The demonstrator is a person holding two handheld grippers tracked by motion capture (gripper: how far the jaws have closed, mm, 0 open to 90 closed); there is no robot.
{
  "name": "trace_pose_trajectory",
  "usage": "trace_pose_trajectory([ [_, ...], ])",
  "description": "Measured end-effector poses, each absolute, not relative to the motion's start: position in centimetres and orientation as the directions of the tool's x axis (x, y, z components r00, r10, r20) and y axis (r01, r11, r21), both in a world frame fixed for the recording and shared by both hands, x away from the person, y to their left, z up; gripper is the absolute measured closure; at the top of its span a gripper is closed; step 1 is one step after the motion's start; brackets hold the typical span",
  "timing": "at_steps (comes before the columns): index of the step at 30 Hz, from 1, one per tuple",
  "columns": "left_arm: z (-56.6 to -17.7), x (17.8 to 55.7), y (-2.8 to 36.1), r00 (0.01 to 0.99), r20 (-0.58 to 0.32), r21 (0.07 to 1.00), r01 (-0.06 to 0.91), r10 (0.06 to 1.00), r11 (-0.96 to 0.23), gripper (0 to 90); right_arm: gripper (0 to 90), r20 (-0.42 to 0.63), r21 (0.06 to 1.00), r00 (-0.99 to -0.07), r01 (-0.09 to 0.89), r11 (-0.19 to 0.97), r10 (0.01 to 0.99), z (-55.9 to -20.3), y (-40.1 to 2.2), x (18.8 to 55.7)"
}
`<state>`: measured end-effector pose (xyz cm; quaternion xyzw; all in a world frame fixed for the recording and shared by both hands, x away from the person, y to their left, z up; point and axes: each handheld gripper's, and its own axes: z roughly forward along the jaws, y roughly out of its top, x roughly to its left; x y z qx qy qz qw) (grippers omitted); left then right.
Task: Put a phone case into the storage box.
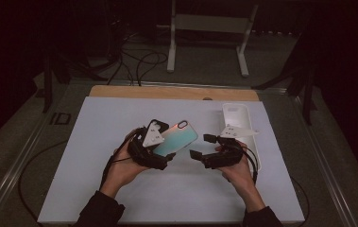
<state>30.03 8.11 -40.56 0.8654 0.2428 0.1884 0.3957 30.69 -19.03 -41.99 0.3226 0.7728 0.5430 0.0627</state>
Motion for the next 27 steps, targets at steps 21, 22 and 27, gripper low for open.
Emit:
trace_pose_trajectory([
  [21, -40.7, 29.6, 6.4, 0.823, 0.134, 0.799, 0.240, 0.552, -0.552, 17.0, 54.3, 0.436, 0.814, -0.704, 0.574, 0.087, 0.561, -41.5, -17.2, 32.1],
  [22, -40.8, 29.6, 6.1, 0.828, 0.126, 0.798, 0.243, 0.546, -0.552, 17.0, 62.3, 0.455, 0.810, -0.706, 0.582, 0.077, 0.542, -41.5, -17.1, 32.1],
  [27, -41.3, 29.7, 5.7, 0.838, 0.136, 0.787, 0.233, 0.528, -0.572, 17.0, 83.3, 0.499, 0.799, -0.718, 0.597, 0.063, 0.485, -41.2, -16.9, 32.1],
])
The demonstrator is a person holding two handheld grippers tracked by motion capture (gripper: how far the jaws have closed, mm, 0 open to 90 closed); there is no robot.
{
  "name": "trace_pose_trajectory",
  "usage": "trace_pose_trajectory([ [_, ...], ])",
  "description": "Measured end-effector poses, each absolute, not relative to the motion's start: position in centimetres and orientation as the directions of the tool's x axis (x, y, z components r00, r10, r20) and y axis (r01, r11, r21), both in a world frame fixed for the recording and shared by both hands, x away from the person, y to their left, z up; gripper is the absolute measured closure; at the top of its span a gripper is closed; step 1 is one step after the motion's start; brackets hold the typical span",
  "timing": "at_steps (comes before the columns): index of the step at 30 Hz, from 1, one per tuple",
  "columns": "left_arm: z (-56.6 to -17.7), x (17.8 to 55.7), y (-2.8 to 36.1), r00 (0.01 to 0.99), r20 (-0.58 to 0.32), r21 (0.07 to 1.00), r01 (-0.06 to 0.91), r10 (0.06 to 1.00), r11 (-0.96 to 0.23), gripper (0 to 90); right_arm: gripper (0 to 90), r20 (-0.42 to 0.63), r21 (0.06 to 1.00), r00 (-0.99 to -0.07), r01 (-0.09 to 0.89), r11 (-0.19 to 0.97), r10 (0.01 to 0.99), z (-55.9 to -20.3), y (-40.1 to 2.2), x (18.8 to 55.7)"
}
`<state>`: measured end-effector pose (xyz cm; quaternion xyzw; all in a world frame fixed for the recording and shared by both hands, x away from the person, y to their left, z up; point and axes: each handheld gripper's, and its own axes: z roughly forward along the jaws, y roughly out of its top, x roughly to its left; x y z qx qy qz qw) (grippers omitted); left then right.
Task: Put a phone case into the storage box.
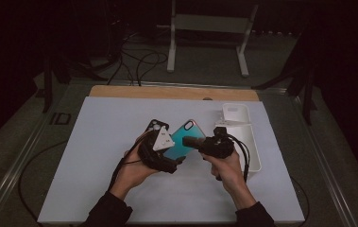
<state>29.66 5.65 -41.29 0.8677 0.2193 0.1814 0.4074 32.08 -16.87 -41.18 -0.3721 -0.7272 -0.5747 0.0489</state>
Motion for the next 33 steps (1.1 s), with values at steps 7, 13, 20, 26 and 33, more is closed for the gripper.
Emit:
trace_pose_trajectory([
  [7, -41.6, 29.8, 6.4, 0.839, 0.092, 0.795, 0.262, 0.536, -0.547, 20.9, 86.9, 0.458, 0.813, -0.724, 0.576, 0.086, 0.515, -40.8, -17.0, 31.9],
  [13, -41.7, 30.1, 7.1, 0.843, 0.032, 0.800, 0.300, 0.537, -0.520, 15.7, 86.9, 0.415, 0.838, -0.742, 0.537, 0.096, 0.526, -40.1, -17.4, 31.7],
  [20, -42.1, 30.3, 7.4, 0.861, -0.044, 0.797, 0.335, 0.506, -0.502, 7.8, 86.7, 0.368, 0.871, -0.784, 0.479, 0.110, 0.499, -39.1, -17.9, 31.3],
  [26, -42.2, 30.3, 7.4, 0.880, -0.087, 0.803, 0.339, 0.467, -0.490, 3.6, 86.7, 0.345, 0.886, -0.823, 0.445, 0.133, 0.452, -38.4, -17.8, 30.9],
  [33, -42.1, 30.4, 7.6, 0.897, -0.143, 0.823, 0.342, 0.417, -0.453, 20.5, 86.6, 0.316, 0.901, -0.865, 0.402, 0.163, 0.389, -38.1, -17.3, 30.4],
])
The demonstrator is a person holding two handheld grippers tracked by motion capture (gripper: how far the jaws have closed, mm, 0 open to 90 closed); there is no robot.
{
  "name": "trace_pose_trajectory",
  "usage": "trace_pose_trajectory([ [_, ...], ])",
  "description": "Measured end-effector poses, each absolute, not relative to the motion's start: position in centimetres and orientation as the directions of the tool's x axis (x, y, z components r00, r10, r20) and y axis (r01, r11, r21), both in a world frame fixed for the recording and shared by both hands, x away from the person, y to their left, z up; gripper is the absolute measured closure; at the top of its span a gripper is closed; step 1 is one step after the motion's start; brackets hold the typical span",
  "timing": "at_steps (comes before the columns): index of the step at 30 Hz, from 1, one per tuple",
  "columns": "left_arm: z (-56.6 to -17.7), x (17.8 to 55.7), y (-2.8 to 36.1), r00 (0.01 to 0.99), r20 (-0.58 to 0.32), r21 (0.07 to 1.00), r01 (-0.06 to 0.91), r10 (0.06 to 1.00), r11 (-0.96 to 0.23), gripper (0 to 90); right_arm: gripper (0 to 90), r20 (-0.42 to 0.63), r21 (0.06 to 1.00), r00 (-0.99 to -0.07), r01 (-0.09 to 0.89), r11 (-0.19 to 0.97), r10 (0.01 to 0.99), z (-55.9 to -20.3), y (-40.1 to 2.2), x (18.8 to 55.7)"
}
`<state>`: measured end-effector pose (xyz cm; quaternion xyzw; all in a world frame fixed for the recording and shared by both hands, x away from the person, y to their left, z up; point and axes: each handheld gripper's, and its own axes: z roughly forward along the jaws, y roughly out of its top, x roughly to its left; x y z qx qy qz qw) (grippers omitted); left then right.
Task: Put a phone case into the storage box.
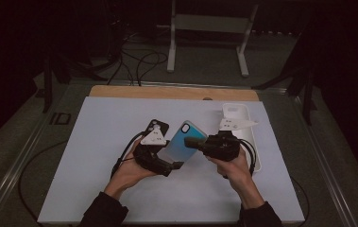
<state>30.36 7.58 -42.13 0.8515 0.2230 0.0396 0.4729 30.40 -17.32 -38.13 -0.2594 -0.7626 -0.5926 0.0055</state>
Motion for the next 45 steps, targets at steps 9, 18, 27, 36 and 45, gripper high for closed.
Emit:
trace_pose_trajectory([
  [9, -42.2, 30.5, 8.0, 0.921, -0.192, 0.841, 0.333, 0.340, -0.426, 36.4, 86.6, 0.296, 0.908, -0.895, 0.372, 0.193, 0.334, -38.1, -17.2, 30.1],
  [18, -42.5, 30.0, 8.4, 0.939, -0.175, 0.842, 0.299, 0.298, -0.450, 62.8, 78.6, 0.257, 0.909, -0.908, 0.344, 0.237, 0.331, -38.1, -17.7, 30.3],
  [27, -42.9, 29.5, 8.1, 0.945, -0.151, 0.846, 0.276, 0.292, -0.456, 80.3, 46.2, 0.212, 0.906, -0.899, 0.327, 0.268, 0.383, -38.1, -17.1, 30.4],
  [36, -42.9, 29.7, 8.7, 0.919, -0.123, 0.845, 0.294, 0.374, -0.446, 80.9, 16.1, 0.183, 0.891, -0.843, 0.360, 0.278, 0.505, -38.1, -17.2, 30.5],
  [45, -43.1, 29.9, 9.0, 0.885, -0.111, 0.847, 0.323, 0.453, -0.423, 80.8, 11.6, 0.204, 0.895, -0.791, 0.389, 0.217, 0.577, -37.6, -17.5, 30.2],
])
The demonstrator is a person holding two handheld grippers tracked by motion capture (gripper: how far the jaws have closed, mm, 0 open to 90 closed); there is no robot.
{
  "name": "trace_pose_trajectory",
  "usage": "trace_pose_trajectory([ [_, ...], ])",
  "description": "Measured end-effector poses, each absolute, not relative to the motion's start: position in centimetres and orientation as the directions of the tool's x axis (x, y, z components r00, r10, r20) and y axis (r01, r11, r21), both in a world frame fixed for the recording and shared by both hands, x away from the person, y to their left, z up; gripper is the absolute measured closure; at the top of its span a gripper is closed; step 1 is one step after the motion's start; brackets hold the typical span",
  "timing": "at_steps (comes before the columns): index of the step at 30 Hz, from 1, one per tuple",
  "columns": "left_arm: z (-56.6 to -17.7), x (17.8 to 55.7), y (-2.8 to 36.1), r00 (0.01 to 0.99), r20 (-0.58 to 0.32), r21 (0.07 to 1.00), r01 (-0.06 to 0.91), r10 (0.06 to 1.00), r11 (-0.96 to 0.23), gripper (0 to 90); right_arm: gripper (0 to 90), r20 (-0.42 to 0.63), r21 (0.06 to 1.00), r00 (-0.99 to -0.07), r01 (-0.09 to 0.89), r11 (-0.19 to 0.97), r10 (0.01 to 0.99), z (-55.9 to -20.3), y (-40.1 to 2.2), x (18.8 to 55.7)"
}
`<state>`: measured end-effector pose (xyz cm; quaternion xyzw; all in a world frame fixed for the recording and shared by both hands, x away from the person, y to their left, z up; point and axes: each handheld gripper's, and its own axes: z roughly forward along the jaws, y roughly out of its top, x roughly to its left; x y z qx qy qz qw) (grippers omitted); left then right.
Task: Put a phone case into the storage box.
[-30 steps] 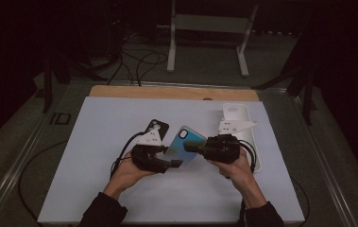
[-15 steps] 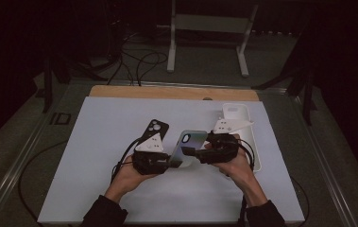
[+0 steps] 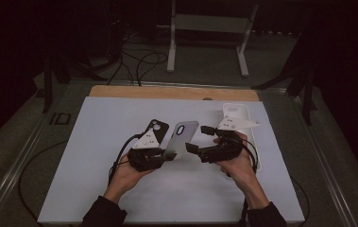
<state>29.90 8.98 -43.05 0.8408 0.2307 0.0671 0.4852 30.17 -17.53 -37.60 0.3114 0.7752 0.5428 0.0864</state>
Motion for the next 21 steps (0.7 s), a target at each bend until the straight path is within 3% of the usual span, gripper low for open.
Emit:
trace_pose_trajectory([
  [21, -43.4, 29.7, 7.5, 0.874, -0.082, 0.843, 0.317, 0.478, -0.436, 80.9, 9.9, 0.310, 0.880, -0.709, 0.467, 0.092, 0.634, -37.8, -15.5, 30.7],
])
